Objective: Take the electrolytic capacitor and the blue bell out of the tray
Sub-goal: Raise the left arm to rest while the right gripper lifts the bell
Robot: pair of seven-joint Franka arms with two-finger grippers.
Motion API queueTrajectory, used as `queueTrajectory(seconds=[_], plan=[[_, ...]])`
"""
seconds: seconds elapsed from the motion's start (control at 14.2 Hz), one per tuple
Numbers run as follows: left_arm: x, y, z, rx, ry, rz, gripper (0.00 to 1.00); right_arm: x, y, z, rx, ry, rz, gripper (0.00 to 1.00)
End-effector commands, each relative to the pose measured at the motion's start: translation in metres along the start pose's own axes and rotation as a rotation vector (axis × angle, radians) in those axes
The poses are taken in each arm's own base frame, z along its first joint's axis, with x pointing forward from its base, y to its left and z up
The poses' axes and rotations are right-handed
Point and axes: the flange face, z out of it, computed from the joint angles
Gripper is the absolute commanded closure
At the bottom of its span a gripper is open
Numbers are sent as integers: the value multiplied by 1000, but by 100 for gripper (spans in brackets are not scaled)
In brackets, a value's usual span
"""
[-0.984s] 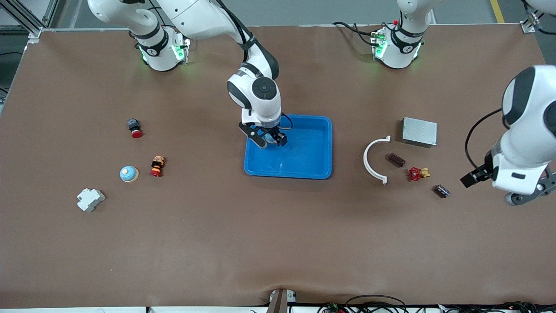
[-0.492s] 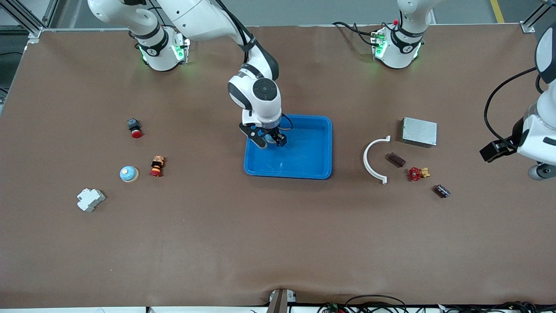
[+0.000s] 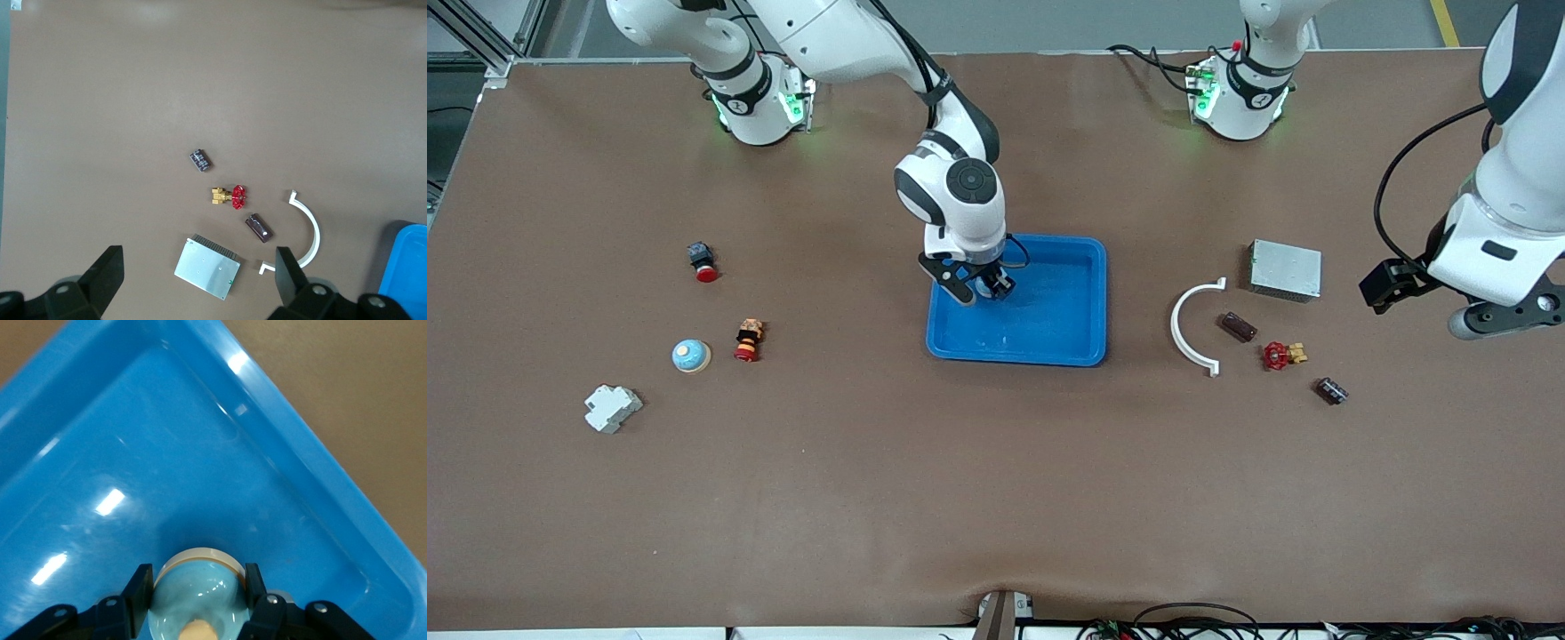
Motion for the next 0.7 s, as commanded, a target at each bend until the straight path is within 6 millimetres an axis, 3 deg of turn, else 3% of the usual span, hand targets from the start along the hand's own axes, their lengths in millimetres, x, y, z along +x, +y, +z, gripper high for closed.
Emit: queueTrajectory(seconds=[0.0, 0.35, 0.49, 0.63], plan=[[-15, -18, -21, -53, -29, 28, 0, 16, -16, -28, -17, 16, 20, 100], [-38, -35, -35, -159, -72, 38, 0, 79, -18, -76, -84, 8, -37, 100], [-47, -46, -34, -195, -87, 86, 0, 117, -11, -91, -109, -1, -94, 100], [-64, -44, -34, -186, -88, 110, 0, 171, 2, -112, -122, -15, -165, 100]])
